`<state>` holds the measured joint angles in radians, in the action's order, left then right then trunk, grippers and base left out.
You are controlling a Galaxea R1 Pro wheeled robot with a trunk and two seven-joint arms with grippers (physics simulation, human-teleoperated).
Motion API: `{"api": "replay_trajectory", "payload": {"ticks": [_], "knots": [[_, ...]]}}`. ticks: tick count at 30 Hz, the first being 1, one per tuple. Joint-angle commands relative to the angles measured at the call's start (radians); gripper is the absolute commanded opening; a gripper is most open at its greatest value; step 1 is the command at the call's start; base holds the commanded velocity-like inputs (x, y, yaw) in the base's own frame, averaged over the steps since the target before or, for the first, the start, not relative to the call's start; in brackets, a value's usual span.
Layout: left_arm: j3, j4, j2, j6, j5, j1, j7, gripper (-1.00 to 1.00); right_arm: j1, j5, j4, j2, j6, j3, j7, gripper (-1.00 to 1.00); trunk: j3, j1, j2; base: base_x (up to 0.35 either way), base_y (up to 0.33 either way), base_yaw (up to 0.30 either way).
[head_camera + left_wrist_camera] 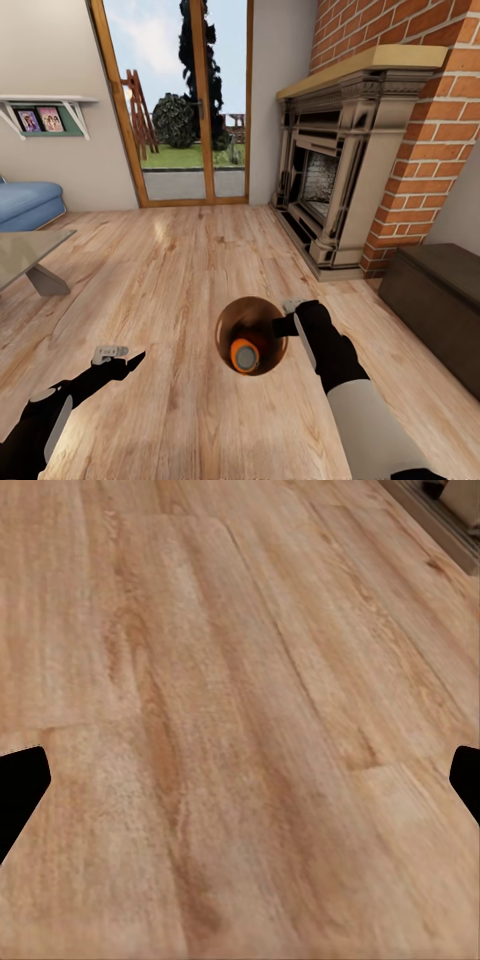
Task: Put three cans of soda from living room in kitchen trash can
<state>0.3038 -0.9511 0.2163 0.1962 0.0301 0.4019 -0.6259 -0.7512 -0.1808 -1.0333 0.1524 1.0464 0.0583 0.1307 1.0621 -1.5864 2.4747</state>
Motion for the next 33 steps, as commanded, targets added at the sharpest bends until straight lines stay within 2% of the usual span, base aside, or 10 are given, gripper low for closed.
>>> {"api": "replay_trajectory", "payload": {"ticks": [1,6,15,25,29,33], "knots": [[0.0,0.0,0.0,0.0,0.0,0.0,0.0,1.0,-0.001,0.022,0.004,-0.003,0.001,-0.004,0.007,-1.0,0.003,-0.004,0.007,0.0,0.0,0.0],[0.0,0.002,0.0,-0.001,-0.001,0.0,0.0,1.0,-0.003,0.021,0.046,-0.022,0.001,-0.017,0.007,-1.0,0.021,-0.015,0.026,0.0,0.0,0.0],[0.0,0.019,0.0,-0.009,0.002,0.0,0.0,1.0,-0.019,0.021,0.087,-0.025,0.001,-0.02,0.008,-1.0,0.055,-0.019,0.028,0.0,0.0,0.0],[0.001,0.034,0.0,-0.044,0.002,0.0,-0.001,1.0,-0.021,0.021,0.094,-0.028,0.001,-0.021,0.007,-1.0,0.055,-0.019,0.028,0.0,0.0,0.0],[0.001,0.035,0.0,-0.046,0.001,0.0,-0.001,1.0,-0.038,0.021,0.133,-0.035,0.001,-0.024,0.007,-1.0,0.055,-0.019,0.028,0.0,0.0,0.0],[0.001,0.037,0.0,-0.047,0.001,0.0,0.0,1.0,-0.064,0.021,0.193,-0.056,0.001,-0.026,0.008,-1.0,0.055,-0.019,0.028,0.0,0.0,0.0]]}}
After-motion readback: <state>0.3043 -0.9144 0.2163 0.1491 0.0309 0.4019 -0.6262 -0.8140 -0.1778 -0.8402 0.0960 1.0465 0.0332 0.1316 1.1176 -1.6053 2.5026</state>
